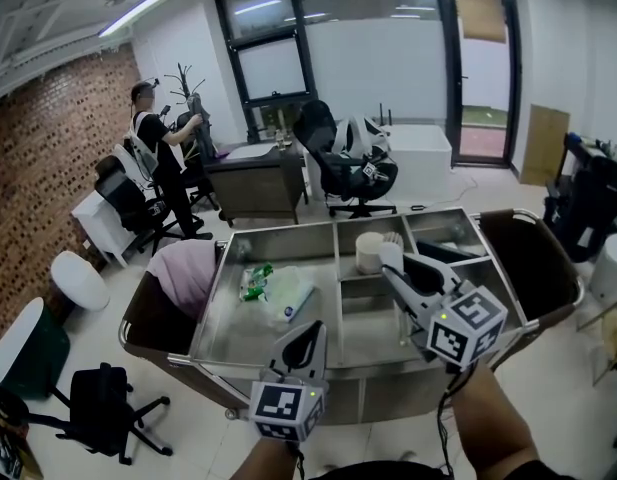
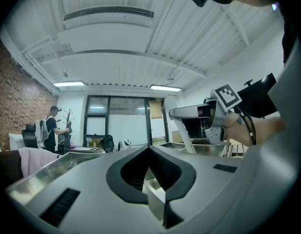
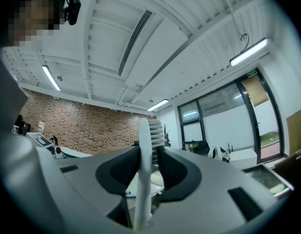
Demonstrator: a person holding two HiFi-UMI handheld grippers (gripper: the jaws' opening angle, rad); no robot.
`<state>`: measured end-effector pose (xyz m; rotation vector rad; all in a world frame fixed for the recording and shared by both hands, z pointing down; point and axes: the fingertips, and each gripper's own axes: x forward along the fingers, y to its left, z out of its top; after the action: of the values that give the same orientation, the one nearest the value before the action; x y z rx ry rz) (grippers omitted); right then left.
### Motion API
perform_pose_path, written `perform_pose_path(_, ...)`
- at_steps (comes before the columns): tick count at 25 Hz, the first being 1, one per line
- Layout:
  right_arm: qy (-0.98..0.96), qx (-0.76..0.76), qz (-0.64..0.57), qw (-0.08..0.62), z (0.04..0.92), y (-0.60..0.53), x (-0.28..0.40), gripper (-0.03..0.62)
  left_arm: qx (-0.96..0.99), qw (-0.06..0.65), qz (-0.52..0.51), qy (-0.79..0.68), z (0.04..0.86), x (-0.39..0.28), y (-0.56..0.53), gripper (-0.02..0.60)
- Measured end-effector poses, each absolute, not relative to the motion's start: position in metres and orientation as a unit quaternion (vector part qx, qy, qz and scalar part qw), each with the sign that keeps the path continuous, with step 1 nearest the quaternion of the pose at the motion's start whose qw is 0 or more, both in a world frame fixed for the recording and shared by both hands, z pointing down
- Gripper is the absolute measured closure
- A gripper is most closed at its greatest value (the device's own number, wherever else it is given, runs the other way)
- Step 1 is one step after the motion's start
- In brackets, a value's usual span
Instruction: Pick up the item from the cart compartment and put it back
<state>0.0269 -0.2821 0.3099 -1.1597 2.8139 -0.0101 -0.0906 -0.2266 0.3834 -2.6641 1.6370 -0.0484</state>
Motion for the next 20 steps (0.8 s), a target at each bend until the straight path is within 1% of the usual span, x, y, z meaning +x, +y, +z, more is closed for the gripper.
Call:
perform_pose_path(5, 0.925, -0.372, 0.007, 0.078, 0.288, -0.258, 0.035, 0.453, -0.85, 0.009, -0.015, 0.526, 0.382, -0.094, -0.227, 0.581)
perform_pose_path(11, 0.926, -0.361, 0.001, 0.109, 0.274, -0.231, 0.049, 0.453, -0.852, -0.004, -0.007, 0.523, 0.383, -0.094, -0.227, 0.581)
perform_pose_path(20, 0.923, -0.367, -0.003, 0.11, 0.293, -0.2, 0.063, 0.453, -0.854, 0.004, -0.004, 0.521, 0.375, -0.092, -0.226, 0.581)
